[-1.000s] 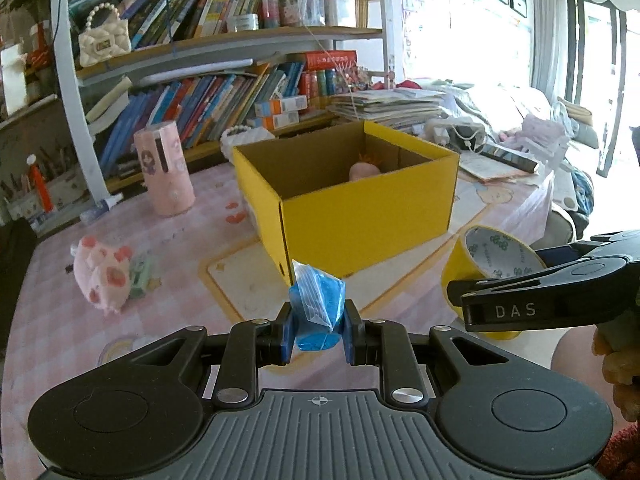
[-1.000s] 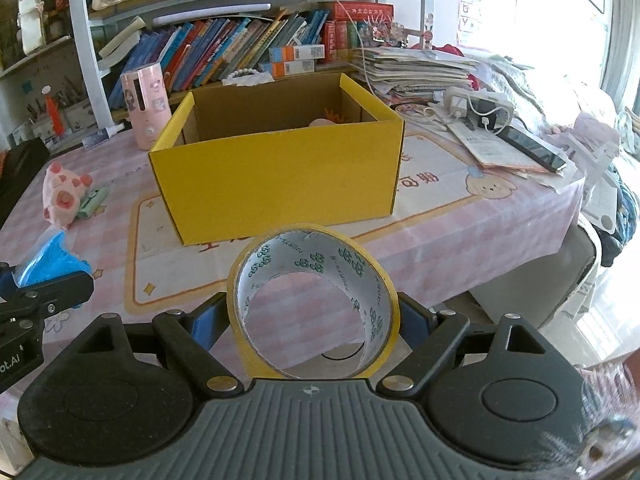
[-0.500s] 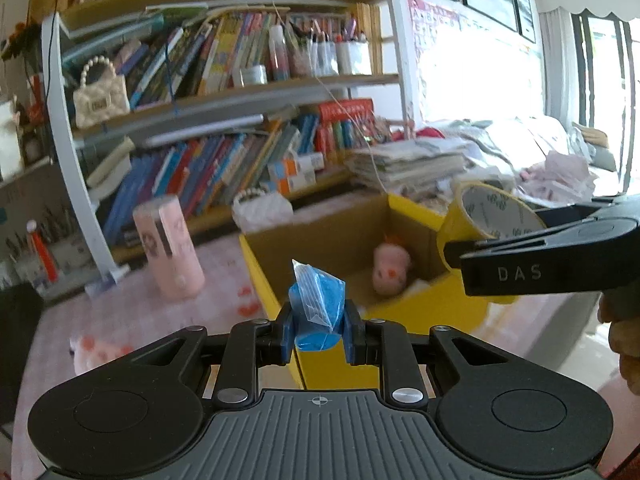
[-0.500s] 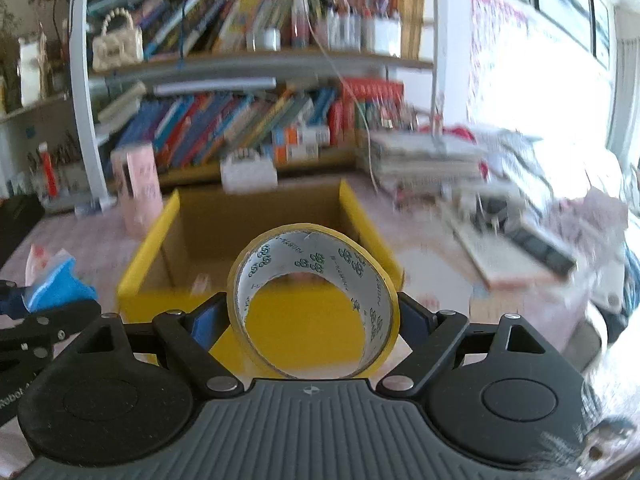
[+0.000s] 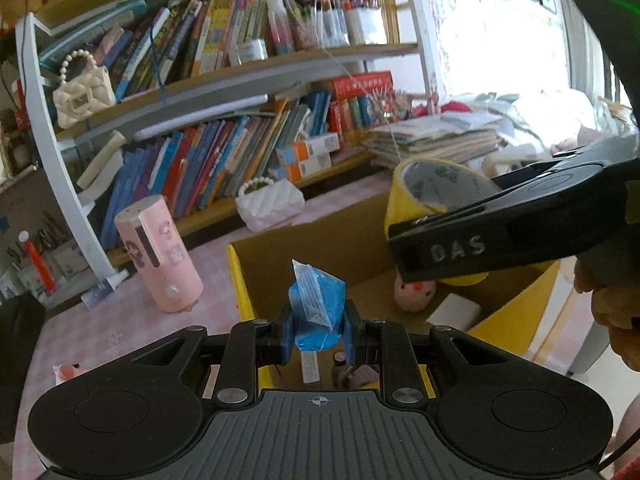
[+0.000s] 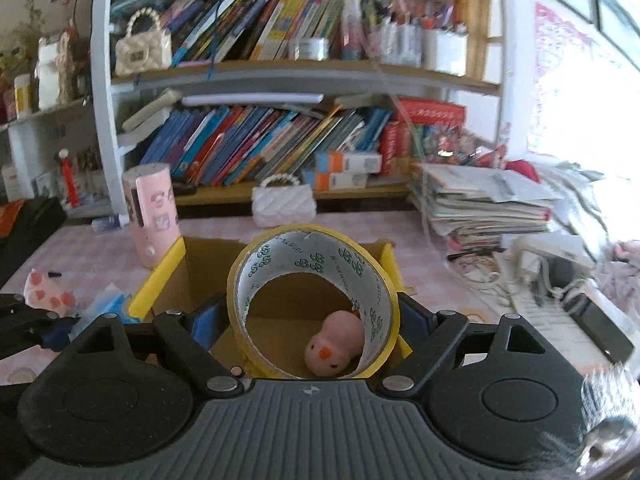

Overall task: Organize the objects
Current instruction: 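Drop the tape roll from the right tool while the left tool releases the packet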

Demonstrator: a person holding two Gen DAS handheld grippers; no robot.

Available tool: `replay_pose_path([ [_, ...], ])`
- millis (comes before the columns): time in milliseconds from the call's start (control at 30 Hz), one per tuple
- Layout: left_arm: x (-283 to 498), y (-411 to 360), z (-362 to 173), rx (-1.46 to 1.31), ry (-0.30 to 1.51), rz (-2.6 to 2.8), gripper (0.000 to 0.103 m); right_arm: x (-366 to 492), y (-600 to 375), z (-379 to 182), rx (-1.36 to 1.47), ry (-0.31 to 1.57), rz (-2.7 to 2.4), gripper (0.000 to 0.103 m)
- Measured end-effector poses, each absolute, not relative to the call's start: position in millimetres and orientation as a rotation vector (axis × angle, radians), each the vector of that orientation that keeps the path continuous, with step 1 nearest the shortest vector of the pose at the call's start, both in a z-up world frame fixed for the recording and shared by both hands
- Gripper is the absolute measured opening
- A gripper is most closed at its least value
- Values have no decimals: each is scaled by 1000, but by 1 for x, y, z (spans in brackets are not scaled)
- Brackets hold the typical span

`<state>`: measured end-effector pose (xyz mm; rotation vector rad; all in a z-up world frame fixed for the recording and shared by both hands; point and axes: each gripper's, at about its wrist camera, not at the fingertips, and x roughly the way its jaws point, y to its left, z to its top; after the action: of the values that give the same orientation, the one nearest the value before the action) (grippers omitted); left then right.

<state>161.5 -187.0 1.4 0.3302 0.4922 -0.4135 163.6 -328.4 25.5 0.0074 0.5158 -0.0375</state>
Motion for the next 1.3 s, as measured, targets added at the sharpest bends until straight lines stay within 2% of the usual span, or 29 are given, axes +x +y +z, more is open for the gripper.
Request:
replay_pose_path([
  [300, 186, -203, -18, 365, 583, -371, 22, 207, -332, -7, -58, 653, 73, 85],
  [533, 189, -205, -21, 341, 586, -386, 21, 230, -338, -26, -87, 765, 131, 85],
  [767, 191, -200, -23, 278, 617, -377, 26, 233, -339, -27, -89, 799, 162, 86],
  [867, 191, -198, -22, 273, 619, -356, 35, 232, -339, -27, -86, 798, 160, 87],
  [933, 190, -197, -21, 278, 610, -336, 45, 231, -339, -28, -87, 797, 159, 87],
  [1067, 184, -193, -16, 277, 587, -322, 53, 230, -339, -27, -77, 792, 148, 87],
  [1133, 179, -190, -12, 268, 566, -330, 62, 229, -340, -26, -64, 790, 135, 87],
  [1300, 165, -183, -1, 252, 501, -325, 69, 220, -342, -22, -7, 767, 111, 87],
])
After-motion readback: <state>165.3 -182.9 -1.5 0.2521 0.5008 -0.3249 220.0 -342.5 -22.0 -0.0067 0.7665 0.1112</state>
